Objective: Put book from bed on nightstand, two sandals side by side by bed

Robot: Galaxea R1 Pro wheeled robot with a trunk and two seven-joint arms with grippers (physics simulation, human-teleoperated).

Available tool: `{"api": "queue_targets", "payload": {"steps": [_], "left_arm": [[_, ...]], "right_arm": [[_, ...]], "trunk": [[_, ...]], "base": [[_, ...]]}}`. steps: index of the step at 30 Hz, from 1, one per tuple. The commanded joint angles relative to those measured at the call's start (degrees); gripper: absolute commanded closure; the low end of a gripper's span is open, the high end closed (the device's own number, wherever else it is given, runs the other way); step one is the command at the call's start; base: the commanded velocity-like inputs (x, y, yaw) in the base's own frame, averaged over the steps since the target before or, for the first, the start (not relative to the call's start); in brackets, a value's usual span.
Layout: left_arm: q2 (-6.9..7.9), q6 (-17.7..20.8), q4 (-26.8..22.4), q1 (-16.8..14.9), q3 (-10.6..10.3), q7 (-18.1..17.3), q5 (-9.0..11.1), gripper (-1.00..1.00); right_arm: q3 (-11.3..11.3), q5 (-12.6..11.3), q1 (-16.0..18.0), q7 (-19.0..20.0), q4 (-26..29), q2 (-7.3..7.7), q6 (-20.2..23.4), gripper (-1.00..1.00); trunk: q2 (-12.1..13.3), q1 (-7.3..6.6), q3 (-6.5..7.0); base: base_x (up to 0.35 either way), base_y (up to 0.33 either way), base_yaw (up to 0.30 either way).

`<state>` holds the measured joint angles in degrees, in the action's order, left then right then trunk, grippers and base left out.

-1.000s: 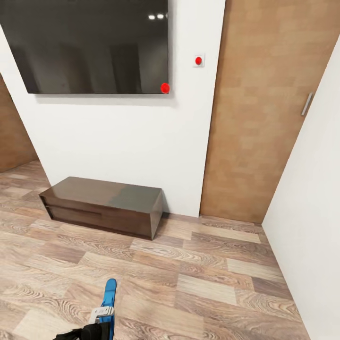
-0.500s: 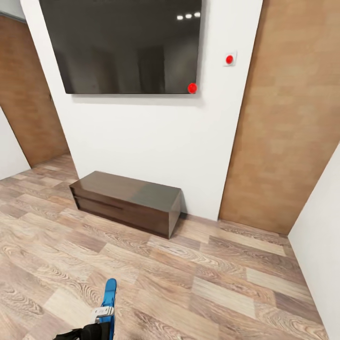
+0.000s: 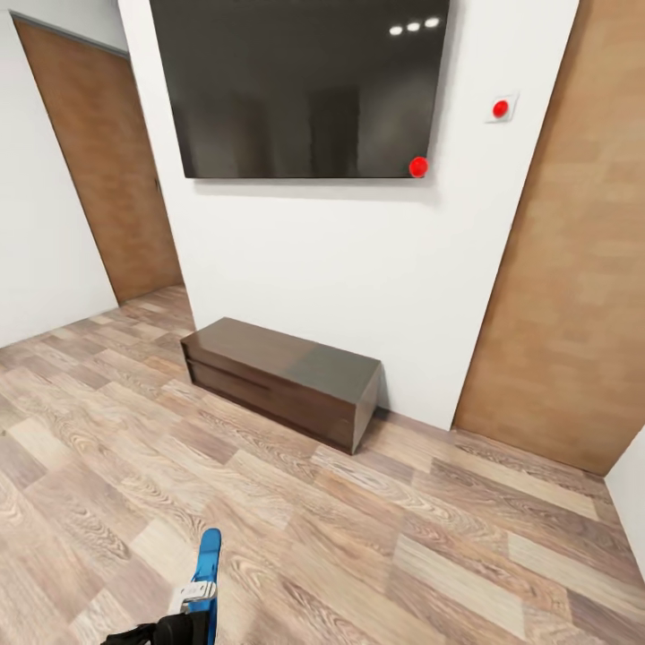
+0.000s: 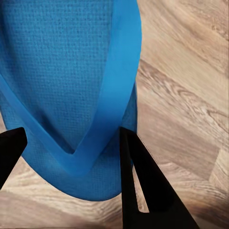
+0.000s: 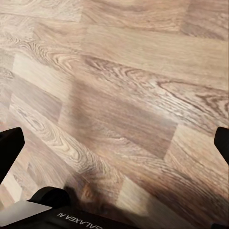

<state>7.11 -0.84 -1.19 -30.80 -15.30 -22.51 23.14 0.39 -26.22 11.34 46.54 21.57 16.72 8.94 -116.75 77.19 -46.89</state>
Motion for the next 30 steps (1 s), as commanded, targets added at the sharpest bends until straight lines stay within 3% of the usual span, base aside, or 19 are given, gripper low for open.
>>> {"api": "queue_targets", "payload": {"steps": [1, 6, 13, 20, 30], "left_arm": [[0.0, -0.1, 0.05, -0.05, -0.43, -0.17, 0.5, 1.0], [-0.06, -0.08, 0.05, -0.05, -0.43, -0.17, 0.5, 1.0], [-0.08, -0.04, 0.06, -0.05, -0.43, -0.17, 0.5, 1.0], [-0.08, -0.05, 0.05, -0.05, -0.43, -0.17, 0.5, 1.0], [-0.08, -0.05, 0.05, -0.05, -0.43, -0.17, 0.5, 1.0]], "right_arm": [[0.04, -0.59, 0.0, 0.13, 0.05, 0.01, 0.58, -1.0], [0.04, -0.59, 0.0, 0.13, 0.05, -0.02, 0.56, -1.0], [0.05, -0.59, 0.0, 0.13, 0.05, -0.02, 0.55, -1.0], [0.05, -0.59, 0.0, 0.12, 0.05, -0.06, 0.49, -1.0], [0.05, -0.59, 0.0, 0.14, 0.05, -0.02, 0.47, -1.0]], "trunk": [[-0.02, -0.01, -0.05], [-0.02, -0.01, -0.05], [2.78, -1.55, 1.2], [2.78, -1.55, 1.2], [2.78, -1.55, 1.2]], "base": [[0.0, 0.0, 0.294], [0.0, 0.0, 0.294], [0.0, 0.0, 0.294], [0.0, 0.0, 0.275], [0.0, 0.0, 0.079]]}}
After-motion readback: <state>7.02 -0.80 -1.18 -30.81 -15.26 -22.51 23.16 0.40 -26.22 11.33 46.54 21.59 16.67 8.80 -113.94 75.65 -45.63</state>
